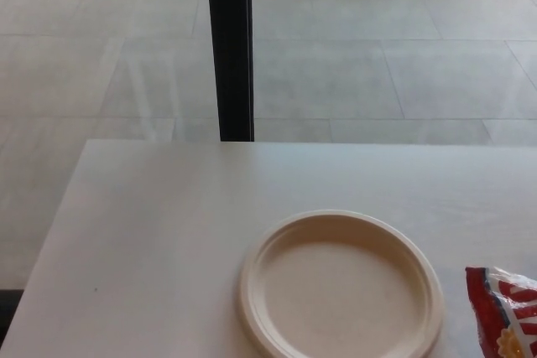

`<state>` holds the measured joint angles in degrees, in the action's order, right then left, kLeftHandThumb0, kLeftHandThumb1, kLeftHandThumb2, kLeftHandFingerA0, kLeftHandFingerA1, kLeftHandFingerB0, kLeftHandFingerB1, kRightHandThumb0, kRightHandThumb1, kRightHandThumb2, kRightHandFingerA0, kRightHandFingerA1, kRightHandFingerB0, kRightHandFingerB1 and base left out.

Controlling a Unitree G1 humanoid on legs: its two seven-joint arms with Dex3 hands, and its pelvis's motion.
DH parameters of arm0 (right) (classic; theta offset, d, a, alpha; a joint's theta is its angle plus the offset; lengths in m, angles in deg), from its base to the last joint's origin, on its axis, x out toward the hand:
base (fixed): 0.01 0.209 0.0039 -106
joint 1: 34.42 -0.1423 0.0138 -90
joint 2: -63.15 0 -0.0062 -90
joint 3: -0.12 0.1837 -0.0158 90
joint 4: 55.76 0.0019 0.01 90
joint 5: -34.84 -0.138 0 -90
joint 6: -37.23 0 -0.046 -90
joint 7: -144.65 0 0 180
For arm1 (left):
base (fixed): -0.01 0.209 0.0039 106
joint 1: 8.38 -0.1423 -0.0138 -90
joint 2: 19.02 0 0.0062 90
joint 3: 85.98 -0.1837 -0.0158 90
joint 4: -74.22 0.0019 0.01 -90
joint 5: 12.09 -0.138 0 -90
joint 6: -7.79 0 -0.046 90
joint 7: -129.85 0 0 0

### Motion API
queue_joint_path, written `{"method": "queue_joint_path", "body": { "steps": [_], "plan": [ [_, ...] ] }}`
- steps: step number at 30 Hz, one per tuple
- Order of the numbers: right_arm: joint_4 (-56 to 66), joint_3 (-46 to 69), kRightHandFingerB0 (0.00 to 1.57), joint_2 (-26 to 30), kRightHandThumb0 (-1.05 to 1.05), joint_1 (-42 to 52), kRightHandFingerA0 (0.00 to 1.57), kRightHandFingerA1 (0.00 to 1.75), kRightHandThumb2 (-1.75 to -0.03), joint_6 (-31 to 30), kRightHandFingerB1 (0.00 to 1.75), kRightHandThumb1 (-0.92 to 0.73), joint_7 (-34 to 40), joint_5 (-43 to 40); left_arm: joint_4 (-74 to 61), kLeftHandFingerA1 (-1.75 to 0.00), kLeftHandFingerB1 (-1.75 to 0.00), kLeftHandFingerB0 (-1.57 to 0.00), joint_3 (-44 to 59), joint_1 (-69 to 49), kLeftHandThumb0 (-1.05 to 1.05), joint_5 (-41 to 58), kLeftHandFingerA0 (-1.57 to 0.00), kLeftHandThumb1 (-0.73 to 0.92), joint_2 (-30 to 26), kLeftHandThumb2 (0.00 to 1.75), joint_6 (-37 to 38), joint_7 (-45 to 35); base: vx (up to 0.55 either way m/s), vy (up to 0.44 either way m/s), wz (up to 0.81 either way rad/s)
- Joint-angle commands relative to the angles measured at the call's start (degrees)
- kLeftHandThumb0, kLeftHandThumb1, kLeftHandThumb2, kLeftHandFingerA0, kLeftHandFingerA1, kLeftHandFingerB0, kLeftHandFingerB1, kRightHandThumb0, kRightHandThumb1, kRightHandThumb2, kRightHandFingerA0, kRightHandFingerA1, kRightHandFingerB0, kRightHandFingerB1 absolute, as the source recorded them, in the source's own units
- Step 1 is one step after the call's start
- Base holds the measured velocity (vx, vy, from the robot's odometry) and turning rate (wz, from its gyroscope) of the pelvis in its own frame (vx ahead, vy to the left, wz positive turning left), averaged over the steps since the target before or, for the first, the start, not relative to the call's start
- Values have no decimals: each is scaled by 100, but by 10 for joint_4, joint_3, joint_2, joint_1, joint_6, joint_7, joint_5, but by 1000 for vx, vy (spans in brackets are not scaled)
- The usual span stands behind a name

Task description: The robot uses its right hand to pick up a bag of sunflower seeds kept in the middle of the desk and tilts it over a plate kept next to it to pour out a few seeds and then puts the bag of seeds back on the desk

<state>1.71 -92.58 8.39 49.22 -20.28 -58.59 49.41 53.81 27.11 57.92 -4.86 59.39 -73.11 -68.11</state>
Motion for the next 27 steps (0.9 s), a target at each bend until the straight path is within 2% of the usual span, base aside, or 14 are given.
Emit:
{"method": "queue_joint_path", "body": {
  "steps": [1,2,3,4,5,10,11,12,13,19,22,24,26,27],
  "plan": [
    [-25,-6,0,13,-105,-3,0,72,-67,30,73,-48,17,30,8,-70,-60,-27,-8,-3,-45,-5,-43,46,-5,98,25,11,0,0,0],
    [-28,-6,0,12,-105,-4,0,70,-67,30,72,-49,18,31,7,-70,-56,-30,-8,-4,-46,-5,-44,62,-6,70,26,11,0,0,0],
    [-31,-7,0,11,-105,-6,0,70,-67,29,72,-49,19,32,5,-70,-56,-30,-8,-5,-46,-2,-44,62,-6,70,23,9,0,0,0],
    [-38,-8,0,10,-105,-9,0,68,-68,30,70,-49,23,35,5,-71,-57,-31,-7,-8,-47,-1,-44,61,-5,70,30,8,0,0,0],
    [-54,-8,0,5,-105,-15,0,68,-68,35,68,-48,34,37,3,-67,-59,-23,0,-8,-43,8,-36,48,-2,100,25,2,0,0,0],
    [-66,-17,0,-3,-105,-33,0,70,-68,42,60,-48,65,56,8,-68,-60,-25,2,-3,-40,8,-37,48,2,100,24,10,0,0,0],
    [-66,-18,0,-5,-105,-34,0,66,-96,44,55,-35,71,60,8,-68,-60,-25,6,-4,-40,12,-37,47,4,100,24,8,0,0,0],
    [-64,-21,0,-8,-105,-35,0,66,-96,46,55,-35,78,65,8,-68,-60,-25,12,-4,-40,18,-37,47,6,100,25,7,0,0,0],
    [-66,-21,0,-12,-105,-35,0,66,-67,51,53,-49,85,65,10,-69,-61,-27,14,-3,-38,19,-38,46,6,99,23,8,0,0,0],
    [-61,-25,0,-28,-105,-26,0,77,-67,56,63,-48,117,81,12,-67,-59,-23,21,-1,-41,24,-35,47,15,100,22,16,0,0,0],
    [-74,-30,0,-37,-105,-23,0,77,-68,61,64,-50,140,90,7,-73,-59,-32,23,-1,-44,24,-43,60,18,72,24,16,0,0,0],
    [-80,-32,0,-40,-105,-23,0,80,-68,59,63,-50,156,97,5,-75,-61,-36,24,0,-42,23,-47,58,20,76,38,11,0,0,0],
    [-91,-37,0,-44,-105,-20,0,81,-70,67,62,-50,175,109,0,-70,-62,-29,25,-1,-44,25,-39,45,22,99,33,9,0,0,0],
    [-98,-45,0,-43,-105,-18,0,78,-99,69,61,-36,181,119,2,-68,-60,-24,31,3,-43,32,-35,46,24,99,24,8,0,0,0]
  ]
}}
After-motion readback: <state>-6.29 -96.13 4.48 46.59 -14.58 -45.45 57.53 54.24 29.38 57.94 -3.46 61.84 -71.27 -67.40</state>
